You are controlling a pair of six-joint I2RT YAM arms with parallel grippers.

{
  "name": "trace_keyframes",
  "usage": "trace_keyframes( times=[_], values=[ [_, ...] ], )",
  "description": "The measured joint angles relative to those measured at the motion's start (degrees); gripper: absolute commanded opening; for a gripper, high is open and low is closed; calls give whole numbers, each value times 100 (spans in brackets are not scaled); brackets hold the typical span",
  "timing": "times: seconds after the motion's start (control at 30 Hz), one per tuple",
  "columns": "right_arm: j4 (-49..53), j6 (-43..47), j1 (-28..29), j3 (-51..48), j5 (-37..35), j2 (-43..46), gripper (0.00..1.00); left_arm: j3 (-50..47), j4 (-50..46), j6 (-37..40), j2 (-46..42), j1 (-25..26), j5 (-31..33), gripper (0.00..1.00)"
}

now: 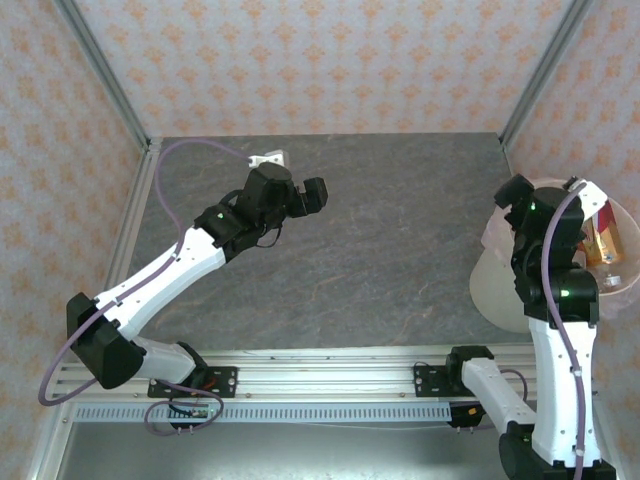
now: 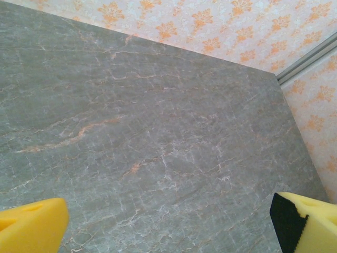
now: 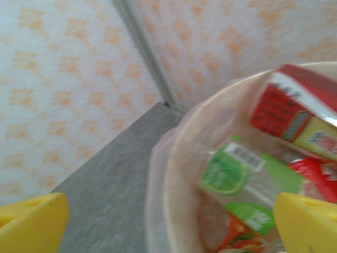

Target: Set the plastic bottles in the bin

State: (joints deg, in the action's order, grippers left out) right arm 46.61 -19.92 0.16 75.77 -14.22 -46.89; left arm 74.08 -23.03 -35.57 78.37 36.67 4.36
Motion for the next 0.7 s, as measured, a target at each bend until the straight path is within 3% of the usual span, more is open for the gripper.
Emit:
trace_keyframes(
  times=[0.33,0.53,0.7],
  values=[
    [-1438,566,236,-678,3469,-291,99,-59,-105,-68,-68,-13,673,100],
    [-2063,1198,820,-1344,4201,-817,99,-341,-321,-79,-496,-264,1502,100],
    [-2601,1633,968,-1884,3960,-1534,99,-1040,-372,96,-949,-824,2332,100]
  ],
)
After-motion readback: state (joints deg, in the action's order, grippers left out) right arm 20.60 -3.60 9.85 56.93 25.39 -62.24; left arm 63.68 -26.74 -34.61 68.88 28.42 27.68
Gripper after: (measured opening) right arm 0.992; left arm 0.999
